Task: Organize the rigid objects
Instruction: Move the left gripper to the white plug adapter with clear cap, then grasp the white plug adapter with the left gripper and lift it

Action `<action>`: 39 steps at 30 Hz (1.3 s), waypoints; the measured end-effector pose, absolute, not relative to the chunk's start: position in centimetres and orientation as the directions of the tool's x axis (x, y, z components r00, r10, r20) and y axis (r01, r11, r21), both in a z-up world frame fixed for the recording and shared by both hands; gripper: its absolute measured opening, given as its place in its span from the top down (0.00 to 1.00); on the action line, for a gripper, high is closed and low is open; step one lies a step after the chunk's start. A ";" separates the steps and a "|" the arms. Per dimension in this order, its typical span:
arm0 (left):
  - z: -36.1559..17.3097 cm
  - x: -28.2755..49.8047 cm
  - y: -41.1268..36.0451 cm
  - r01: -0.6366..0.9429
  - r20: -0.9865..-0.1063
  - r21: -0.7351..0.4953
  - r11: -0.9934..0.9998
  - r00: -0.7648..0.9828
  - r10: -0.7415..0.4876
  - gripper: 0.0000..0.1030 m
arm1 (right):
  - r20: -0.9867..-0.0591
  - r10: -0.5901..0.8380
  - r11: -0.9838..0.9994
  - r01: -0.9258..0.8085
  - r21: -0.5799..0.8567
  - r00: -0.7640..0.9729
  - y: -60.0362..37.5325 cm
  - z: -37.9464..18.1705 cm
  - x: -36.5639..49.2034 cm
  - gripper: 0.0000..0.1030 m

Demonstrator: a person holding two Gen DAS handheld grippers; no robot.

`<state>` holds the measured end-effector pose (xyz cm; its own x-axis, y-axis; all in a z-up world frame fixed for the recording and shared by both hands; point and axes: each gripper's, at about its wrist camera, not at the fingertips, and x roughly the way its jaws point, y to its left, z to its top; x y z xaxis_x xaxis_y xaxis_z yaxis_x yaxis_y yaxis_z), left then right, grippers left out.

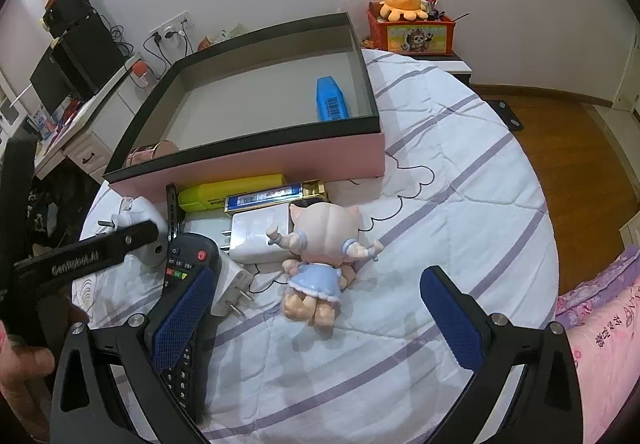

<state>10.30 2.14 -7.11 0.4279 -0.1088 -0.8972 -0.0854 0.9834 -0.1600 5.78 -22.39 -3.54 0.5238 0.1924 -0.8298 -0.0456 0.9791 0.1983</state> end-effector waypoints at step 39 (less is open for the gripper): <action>-8.3 9.6 3.3 -0.016 -0.909 -0.130 0.991 0.401 -0.113 0.41 | -0.832 0.207 0.977 -0.070 0.200 0.514 -21.1 -3.1 6.7 0.00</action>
<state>9.57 3.31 -8.30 0.4008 -0.1130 -0.9092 -0.0159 0.9913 -0.1303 6.70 -21.08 -3.11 0.5139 0.2072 -0.8324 -0.0697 0.9773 0.2002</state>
